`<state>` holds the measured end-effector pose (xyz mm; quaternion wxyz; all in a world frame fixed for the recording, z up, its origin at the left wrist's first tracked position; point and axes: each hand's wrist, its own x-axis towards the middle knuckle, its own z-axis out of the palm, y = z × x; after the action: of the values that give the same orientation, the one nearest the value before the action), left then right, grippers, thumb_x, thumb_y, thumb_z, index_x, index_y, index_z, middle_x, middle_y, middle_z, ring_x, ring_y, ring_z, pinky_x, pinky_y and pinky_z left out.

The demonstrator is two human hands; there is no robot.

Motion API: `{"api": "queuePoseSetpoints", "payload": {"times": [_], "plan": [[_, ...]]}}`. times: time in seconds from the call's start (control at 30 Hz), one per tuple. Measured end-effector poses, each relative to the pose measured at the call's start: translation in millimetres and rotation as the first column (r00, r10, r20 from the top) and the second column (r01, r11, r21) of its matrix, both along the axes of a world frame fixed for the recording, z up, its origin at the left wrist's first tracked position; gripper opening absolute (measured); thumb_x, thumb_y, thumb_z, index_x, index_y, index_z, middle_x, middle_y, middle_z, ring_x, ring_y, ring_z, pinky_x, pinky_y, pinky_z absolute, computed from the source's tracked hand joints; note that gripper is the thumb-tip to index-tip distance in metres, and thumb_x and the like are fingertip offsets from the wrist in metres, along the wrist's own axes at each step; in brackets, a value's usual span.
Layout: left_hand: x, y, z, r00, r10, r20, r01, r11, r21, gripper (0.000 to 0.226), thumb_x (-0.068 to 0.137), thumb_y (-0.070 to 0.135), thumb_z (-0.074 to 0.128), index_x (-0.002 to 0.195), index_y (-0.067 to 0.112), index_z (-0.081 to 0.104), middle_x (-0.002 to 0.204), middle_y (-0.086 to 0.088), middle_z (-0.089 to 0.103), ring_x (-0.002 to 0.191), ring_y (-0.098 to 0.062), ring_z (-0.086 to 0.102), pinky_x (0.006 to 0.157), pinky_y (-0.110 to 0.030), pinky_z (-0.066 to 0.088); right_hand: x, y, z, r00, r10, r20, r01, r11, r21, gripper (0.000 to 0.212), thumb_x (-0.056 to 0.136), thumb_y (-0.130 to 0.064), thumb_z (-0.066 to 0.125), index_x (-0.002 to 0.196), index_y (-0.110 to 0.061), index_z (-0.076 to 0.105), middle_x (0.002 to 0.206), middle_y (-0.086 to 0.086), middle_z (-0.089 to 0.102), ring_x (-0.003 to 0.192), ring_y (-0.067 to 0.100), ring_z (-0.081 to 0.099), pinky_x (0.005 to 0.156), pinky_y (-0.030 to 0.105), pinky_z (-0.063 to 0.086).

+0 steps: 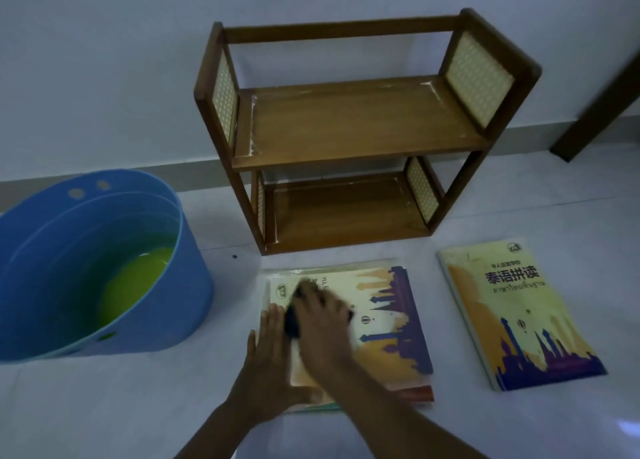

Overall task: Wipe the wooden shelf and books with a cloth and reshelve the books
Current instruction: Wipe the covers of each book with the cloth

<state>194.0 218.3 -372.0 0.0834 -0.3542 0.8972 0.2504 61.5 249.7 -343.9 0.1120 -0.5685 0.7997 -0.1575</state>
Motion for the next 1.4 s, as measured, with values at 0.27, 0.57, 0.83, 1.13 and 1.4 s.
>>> {"api": "queuePoseSetpoints", "payload": {"times": [0.27, 0.57, 0.83, 1.13, 1.4], "plan": [[-6, 9, 16, 0.997, -0.064, 0.036, 0.070, 0.974, -0.217, 0.134, 0.061, 0.095, 0.036, 0.149, 0.012, -0.021, 0.157, -0.027, -0.009, 0.145, -0.044, -0.009, 0.117, -0.053, 0.000, -103, 86, -6, 0.965, -0.260, -0.038, 0.261, 0.965, 0.029, 0.060, 0.065, -0.016, 0.072, 0.118, -0.036, 0.050, 0.140, -0.008, 0.043, 0.112, 0.028, 0.053, 0.084, 0.046, 0.050], [-52, 16, 28, 0.894, -0.347, 0.283, 0.420, 0.870, -0.260, 0.121, 0.072, 0.066, 0.065, 0.147, 0.028, -0.022, 0.140, -0.049, 0.009, 0.131, -0.063, 0.016, 0.091, -0.071, 0.037, -110, 175, -22, 0.767, -0.640, 0.043, 0.594, 0.734, 0.328, 0.055, 0.080, -0.027, 0.069, 0.128, -0.035, 0.043, 0.150, -0.004, 0.025, 0.133, 0.031, 0.029, 0.102, 0.055, 0.039], [-77, 18, 62, 0.807, -0.416, 0.420, 0.560, 0.766, -0.317, 0.033, 0.079, 0.015, 0.051, 0.111, 0.010, 0.047, 0.079, -0.030, 0.069, 0.055, -0.043, 0.066, 0.039, -0.044, 0.053, -111, 169, -13, 0.765, -0.644, 0.028, 0.584, 0.710, 0.393, 0.051, 0.083, -0.038, 0.061, 0.129, -0.036, 0.037, 0.151, -0.006, 0.019, 0.133, 0.032, 0.026, 0.103, 0.053, 0.036], [-76, -37, 181, 0.884, 0.266, -0.384, -0.095, 0.908, 0.409, 0.019, 0.097, 0.020, 0.045, 0.115, 0.024, 0.047, 0.095, 0.004, 0.060, 0.082, -0.012, 0.061, 0.066, -0.029, 0.052, -111, 168, -10, 0.798, -0.602, 0.008, 0.552, 0.738, 0.388, 0.048, 0.082, -0.032, 0.063, 0.125, -0.033, 0.040, 0.150, -0.004, 0.022, 0.130, 0.036, 0.029, 0.102, 0.056, 0.038], [-35, -16, 55, 0.801, 0.586, -0.127, -0.356, 0.635, 0.685, 0.025, 0.100, 0.018, 0.041, 0.124, 0.018, 0.048, 0.119, -0.008, 0.058, 0.099, -0.022, 0.060, 0.073, -0.027, 0.049, -140, 139, 19, 0.484, -0.708, 0.514, 0.844, 0.532, -0.062, 0.020, 0.079, 0.003, 0.063, 0.091, -0.010, 0.055, 0.084, 0.010, 0.060, 0.069, 0.019, 0.054, 0.057, 0.028, 0.055]]}}
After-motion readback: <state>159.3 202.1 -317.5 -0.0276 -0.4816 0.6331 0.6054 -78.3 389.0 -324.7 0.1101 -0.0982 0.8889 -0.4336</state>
